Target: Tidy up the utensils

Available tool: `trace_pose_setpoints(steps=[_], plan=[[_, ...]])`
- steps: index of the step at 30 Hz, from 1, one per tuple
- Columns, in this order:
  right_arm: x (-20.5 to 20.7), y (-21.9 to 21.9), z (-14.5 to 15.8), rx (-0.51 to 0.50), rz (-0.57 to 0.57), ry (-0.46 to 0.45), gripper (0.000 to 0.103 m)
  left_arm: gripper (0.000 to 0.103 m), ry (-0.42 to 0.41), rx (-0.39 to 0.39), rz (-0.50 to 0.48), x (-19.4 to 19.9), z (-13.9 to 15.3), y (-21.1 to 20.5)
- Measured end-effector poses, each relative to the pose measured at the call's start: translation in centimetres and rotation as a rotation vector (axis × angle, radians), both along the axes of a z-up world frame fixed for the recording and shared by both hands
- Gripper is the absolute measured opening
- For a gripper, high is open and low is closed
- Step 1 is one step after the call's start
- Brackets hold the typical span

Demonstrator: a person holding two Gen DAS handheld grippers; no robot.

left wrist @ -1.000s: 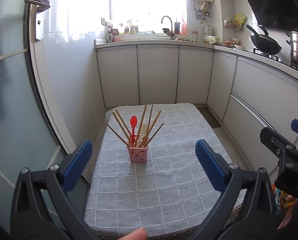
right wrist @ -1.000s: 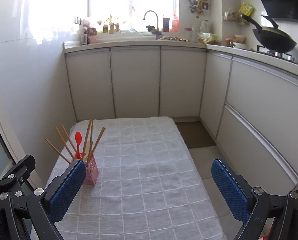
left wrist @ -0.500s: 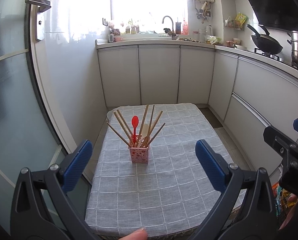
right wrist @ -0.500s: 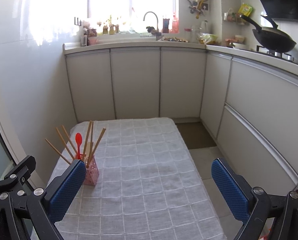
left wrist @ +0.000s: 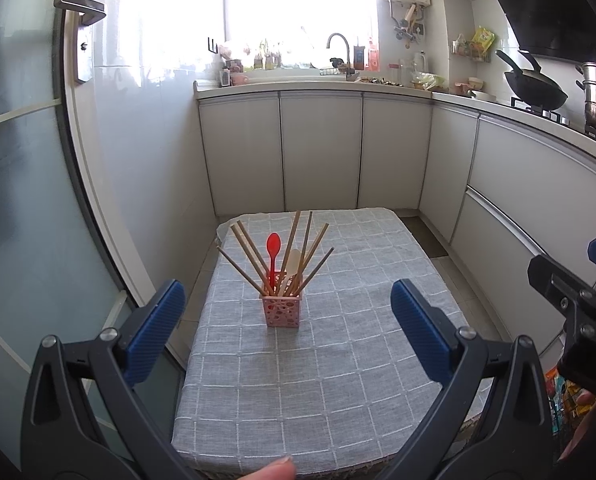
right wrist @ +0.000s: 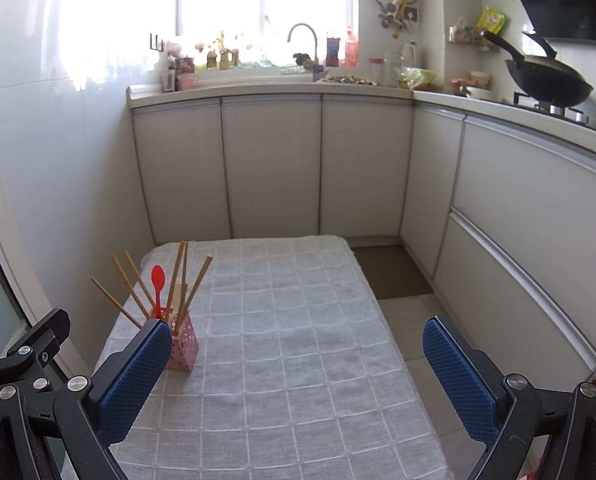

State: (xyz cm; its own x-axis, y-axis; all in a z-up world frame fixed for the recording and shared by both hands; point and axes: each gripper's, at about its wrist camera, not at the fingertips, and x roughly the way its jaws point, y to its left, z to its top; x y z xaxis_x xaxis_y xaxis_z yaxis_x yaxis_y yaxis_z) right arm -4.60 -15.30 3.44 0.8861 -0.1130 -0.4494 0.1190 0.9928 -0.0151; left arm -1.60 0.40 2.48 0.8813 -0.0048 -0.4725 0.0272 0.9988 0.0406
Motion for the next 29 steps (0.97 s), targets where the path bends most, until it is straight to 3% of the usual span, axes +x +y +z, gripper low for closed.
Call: trace_pose_setpoints(steps=[25, 29], plan=[[-0.01, -0.04, -0.01, 0.000, -0.002, 0.002, 0.103, 0.102, 0.012, 0.014, -0.001, 0.25, -0.13, 0.02], [0.03, -0.18, -0.08, 0.002, -0.008, 0.005, 0.103, 0.102, -0.003, -0.028, -0.018, 0.08, 0.04, 0.44]])
